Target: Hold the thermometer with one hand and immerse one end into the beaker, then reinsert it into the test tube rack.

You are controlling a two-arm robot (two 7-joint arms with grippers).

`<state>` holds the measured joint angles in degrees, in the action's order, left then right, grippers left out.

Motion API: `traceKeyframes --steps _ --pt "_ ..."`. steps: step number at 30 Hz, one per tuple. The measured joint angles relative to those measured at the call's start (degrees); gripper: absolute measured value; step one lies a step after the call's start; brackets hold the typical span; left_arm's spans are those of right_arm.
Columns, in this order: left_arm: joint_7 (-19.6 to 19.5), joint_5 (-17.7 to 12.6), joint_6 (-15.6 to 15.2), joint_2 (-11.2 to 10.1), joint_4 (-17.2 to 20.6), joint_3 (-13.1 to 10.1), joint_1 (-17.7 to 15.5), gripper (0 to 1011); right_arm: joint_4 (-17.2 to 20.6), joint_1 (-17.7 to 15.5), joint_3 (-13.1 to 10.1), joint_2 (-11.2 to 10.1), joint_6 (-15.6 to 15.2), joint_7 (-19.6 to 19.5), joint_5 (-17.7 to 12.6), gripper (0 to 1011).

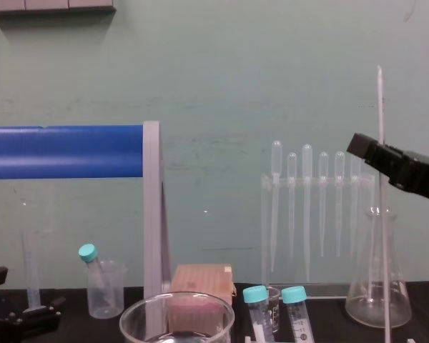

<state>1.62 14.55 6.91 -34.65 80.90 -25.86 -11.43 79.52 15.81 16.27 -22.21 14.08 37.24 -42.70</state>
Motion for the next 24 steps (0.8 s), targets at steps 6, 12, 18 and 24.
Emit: traceKeyframes --steps 6,12,18,24 --pt "0.0 0.0 0.0 0.0 0.0 0.0 0.0 1008 -0.8 -0.3 0.1 0.0 -0.4 -0.3 0.0 55" --pt "0.0 0.0 0.0 0.0 0.0 0.0 0.0 1008 -1.1 -0.3 0.4 0.0 -1.1 -0.9 0.4 55" --pt "0.0 0.0 0.0 0.0 0.0 0.0 0.0 1008 -1.2 -0.2 0.5 -0.1 -1.5 -1.5 0.8 55" --pt "0.0 0.0 0.0 0.0 0.0 0.0 0.0 1009 -1.2 -0.2 0.5 -0.1 -1.5 -1.4 0.8 55"
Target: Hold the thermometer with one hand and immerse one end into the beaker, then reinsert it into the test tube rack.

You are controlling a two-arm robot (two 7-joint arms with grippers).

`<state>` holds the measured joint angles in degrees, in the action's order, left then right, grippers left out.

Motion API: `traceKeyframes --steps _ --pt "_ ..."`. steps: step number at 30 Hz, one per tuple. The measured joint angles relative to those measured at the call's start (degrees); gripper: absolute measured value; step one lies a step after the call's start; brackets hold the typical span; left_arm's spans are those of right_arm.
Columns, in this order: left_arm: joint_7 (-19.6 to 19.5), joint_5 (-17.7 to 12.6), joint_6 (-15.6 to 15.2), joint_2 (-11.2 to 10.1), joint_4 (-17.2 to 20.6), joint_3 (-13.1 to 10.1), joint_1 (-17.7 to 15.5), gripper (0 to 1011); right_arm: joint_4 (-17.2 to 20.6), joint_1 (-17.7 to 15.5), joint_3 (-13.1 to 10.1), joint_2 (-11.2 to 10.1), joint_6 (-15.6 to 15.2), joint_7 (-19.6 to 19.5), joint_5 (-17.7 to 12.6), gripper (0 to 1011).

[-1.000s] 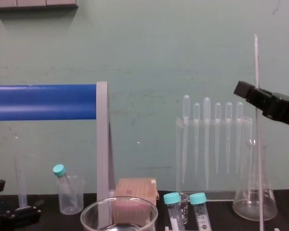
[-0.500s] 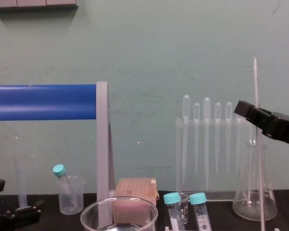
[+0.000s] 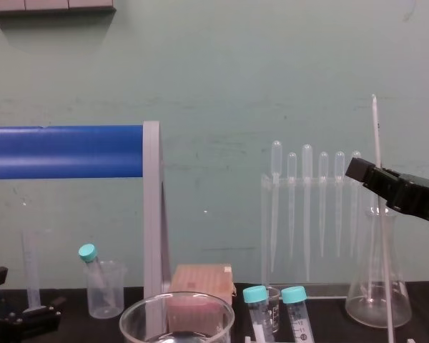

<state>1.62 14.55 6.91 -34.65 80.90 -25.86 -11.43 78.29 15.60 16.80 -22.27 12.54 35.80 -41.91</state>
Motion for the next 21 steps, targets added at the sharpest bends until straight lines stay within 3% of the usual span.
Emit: traceKeyframes --steps 12,21 --pt "0.0 0.0 0.0 0.0 0.0 0.0 0.0 1008 0.0 0.0 -0.1 0.0 0.1 0.2 -0.1 66" --pt "0.0 0.0 0.0 0.0 0.0 0.0 0.0 1008 0.0 0.0 -0.1 0.0 0.2 0.2 -0.1 317"
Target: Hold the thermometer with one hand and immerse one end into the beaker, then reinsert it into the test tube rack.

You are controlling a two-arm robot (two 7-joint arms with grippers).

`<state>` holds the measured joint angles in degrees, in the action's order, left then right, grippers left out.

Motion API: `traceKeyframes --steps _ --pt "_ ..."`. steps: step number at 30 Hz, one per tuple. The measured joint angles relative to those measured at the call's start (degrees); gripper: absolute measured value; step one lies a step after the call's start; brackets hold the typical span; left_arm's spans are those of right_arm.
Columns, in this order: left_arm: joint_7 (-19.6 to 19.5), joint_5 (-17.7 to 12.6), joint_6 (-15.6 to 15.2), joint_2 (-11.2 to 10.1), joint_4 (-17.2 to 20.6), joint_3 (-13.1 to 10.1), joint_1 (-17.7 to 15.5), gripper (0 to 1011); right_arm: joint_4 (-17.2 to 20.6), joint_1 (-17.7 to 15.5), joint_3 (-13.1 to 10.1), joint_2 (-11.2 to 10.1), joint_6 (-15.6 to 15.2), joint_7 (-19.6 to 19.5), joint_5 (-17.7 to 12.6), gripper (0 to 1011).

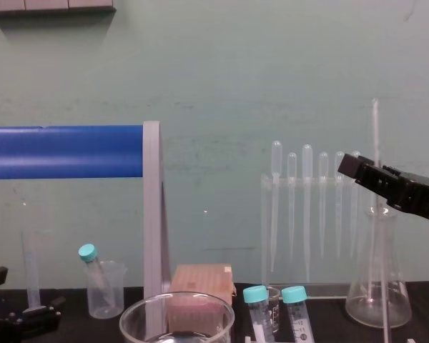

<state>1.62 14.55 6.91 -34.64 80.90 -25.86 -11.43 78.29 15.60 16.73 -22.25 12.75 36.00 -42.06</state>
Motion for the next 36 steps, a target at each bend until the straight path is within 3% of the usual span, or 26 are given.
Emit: traceKeyframes --steps 15,22,28,32,33,35,36 --pt "0.0 0.0 0.0 0.0 0.0 0.0 0.0 1008 0.0 0.0 0.0 0.0 0.0 0.1 0.0 815" --pt "0.0 0.0 0.0 0.0 0.0 0.0 0.0 1008 0.0 0.0 0.0 0.0 0.0 0.1 0.0 995" --pt "0.0 0.0 0.0 0.0 0.0 0.0 0.0 1008 0.0 0.0 0.0 0.0 0.0 0.1 0.0 1002" --pt "0.0 0.0 0.0 0.0 0.0 0.0 0.0 1008 2.3 -1.5 -1.1 -0.2 1.0 -4.1 2.5 1002" --pt "0.0 0.0 0.0 0.0 0.0 0.0 0.0 1008 3.4 -2.1 -1.6 -0.4 1.3 -6.0 3.9 1002" --pt "0.0 0.0 0.0 0.0 0.0 0.0 0.0 1008 7.3 -4.6 -3.4 -1.2 1.5 -13.6 9.5 1002" --pt "0.0 0.0 0.0 0.0 0.0 0.0 0.0 1008 7.3 -4.6 -3.4 -1.2 1.5 -13.6 9.5 1002"
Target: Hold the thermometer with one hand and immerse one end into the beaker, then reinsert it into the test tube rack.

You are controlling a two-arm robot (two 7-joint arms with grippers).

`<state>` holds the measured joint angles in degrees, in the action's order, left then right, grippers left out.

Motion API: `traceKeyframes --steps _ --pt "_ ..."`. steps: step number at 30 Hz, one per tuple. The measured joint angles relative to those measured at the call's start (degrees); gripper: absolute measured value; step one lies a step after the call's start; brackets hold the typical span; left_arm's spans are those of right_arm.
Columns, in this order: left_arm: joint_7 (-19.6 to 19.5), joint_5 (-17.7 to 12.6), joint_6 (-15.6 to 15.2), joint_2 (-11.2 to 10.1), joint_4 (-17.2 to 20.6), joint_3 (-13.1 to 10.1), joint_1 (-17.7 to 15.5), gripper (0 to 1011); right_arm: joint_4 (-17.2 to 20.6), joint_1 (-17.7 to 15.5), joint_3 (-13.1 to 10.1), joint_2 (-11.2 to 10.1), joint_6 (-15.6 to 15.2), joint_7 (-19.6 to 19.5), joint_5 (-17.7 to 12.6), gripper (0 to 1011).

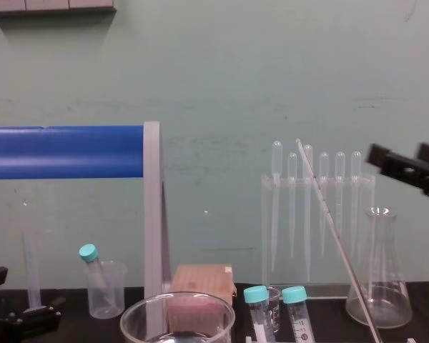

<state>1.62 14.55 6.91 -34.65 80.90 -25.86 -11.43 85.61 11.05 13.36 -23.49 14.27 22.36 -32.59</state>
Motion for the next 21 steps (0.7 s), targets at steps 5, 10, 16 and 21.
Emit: traceKeyframes --steps 5,10,16,21 --pt "0.0 0.0 0.0 0.0 0.0 0.0 0.0 1008 5.4 -4.6 -3.5 -1.2 -4.8 -12.2 8.0 1002" --pt "0.0 0.0 0.0 0.0 0.0 0.0 0.0 1008 5.3 -6.4 -4.6 -1.1 -8.7 -15.6 9.6 1002" --pt "0.0 0.0 0.0 0.0 0.0 0.0 0.0 1008 2.1 -7.3 -4.8 0.1 -12.5 -16.2 9.8 1002" --pt "0.0 0.0 0.0 0.0 0.0 0.0 0.0 1008 -0.2 -7.6 -5.0 1.2 -13.3 -15.1 9.4 1002"
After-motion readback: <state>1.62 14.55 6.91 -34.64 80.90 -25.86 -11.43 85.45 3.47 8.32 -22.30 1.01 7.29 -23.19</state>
